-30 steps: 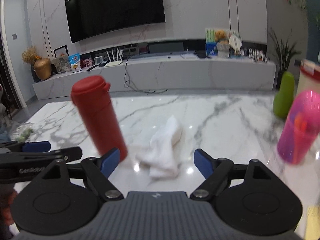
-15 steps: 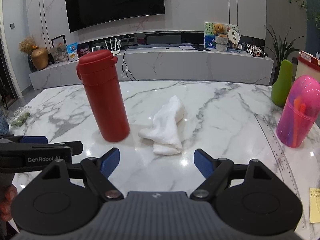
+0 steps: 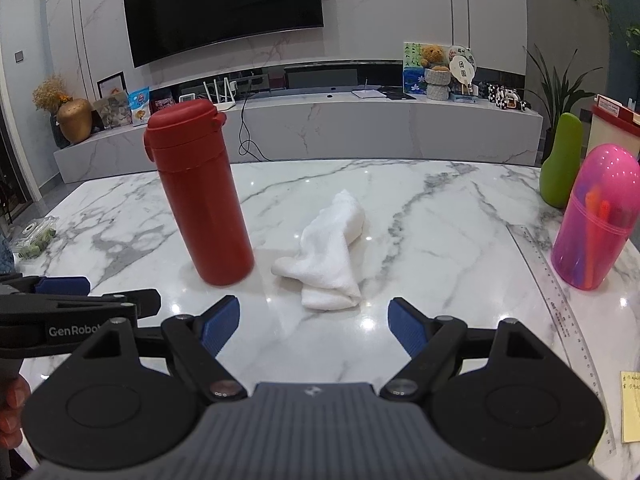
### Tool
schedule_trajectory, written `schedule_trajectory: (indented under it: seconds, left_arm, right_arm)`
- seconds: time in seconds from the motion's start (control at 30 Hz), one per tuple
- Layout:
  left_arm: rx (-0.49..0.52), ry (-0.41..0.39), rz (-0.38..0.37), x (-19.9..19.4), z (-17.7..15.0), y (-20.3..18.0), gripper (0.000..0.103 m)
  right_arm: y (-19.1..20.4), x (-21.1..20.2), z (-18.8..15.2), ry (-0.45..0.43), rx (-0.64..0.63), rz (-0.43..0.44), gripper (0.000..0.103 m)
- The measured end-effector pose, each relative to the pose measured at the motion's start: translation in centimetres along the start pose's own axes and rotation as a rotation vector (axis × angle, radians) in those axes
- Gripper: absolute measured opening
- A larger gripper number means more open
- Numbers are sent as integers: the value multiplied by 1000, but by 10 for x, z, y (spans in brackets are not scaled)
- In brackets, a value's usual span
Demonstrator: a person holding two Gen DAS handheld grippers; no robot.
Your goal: Clean container
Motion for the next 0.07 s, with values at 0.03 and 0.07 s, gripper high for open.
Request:
schedule_trajectory:
  seconds: [0.03,0.07]
  left_arm:
    - [-2,-2,0,-1,0,0,81]
    - [-1,-4,2,-1,0,0,81]
  right_arm:
    - [0,0,0,0,-1,0,84]
    - [0,0,0,0,-1,0,84]
Point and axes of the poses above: each gripper's, at about its wrist camera, not at the fingertips, and x roughly the way its jaws point, y to its left, z to its top, the point moved 6 cm from there along x, roughly the way its jaws point, and after that the axes turned 3 degrees about y, right-handed, at the moved point
